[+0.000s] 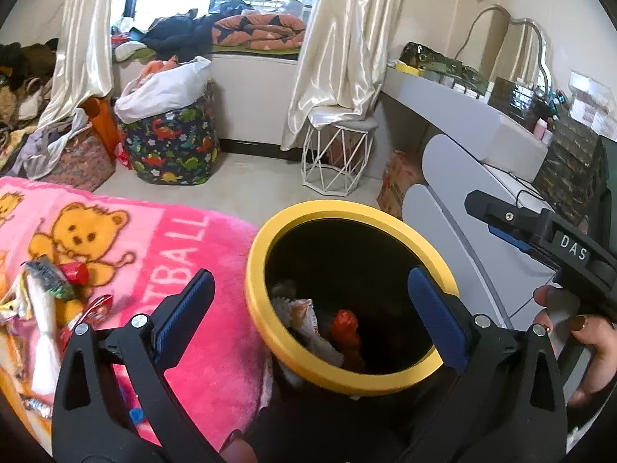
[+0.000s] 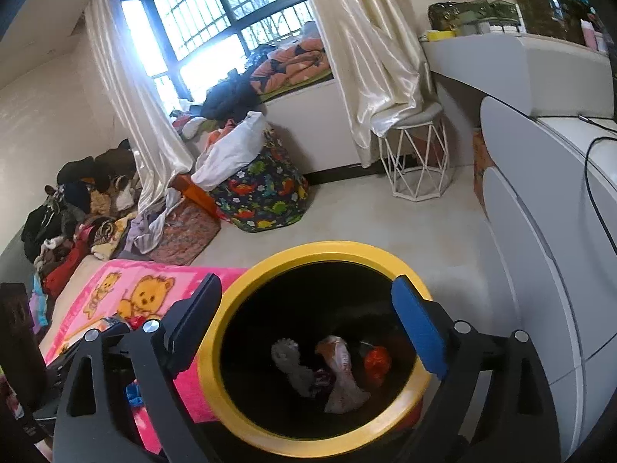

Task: Collect trash
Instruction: 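Move both tools back toward the remaining trash on the blanket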

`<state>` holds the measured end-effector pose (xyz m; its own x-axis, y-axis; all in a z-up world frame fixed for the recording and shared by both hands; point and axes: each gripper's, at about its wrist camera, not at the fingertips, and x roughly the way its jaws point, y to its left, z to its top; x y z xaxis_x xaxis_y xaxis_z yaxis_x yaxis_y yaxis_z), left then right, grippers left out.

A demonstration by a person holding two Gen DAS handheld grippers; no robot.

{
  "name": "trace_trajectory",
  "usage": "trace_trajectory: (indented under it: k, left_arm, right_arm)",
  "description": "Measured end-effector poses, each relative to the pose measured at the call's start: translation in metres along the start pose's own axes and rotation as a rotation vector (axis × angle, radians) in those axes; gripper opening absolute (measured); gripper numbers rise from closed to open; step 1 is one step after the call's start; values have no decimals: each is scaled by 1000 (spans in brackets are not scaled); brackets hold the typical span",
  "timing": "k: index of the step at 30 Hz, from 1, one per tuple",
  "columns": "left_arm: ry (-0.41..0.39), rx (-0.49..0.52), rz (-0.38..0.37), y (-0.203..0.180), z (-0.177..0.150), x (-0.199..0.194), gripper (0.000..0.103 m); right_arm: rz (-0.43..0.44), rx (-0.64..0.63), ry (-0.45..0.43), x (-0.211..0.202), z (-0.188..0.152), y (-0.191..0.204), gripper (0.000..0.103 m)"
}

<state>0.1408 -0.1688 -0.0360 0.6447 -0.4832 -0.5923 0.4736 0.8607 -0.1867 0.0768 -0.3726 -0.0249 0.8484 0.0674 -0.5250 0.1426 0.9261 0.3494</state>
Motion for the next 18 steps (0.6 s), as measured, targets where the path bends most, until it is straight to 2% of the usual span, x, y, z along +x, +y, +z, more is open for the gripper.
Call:
trace_trajectory:
  k: [18]
  left_arm:
    - [-79,-44,89,40,-9,-50,92]
  right_arm:
    - [81,-112,10,-2,-8,56,91]
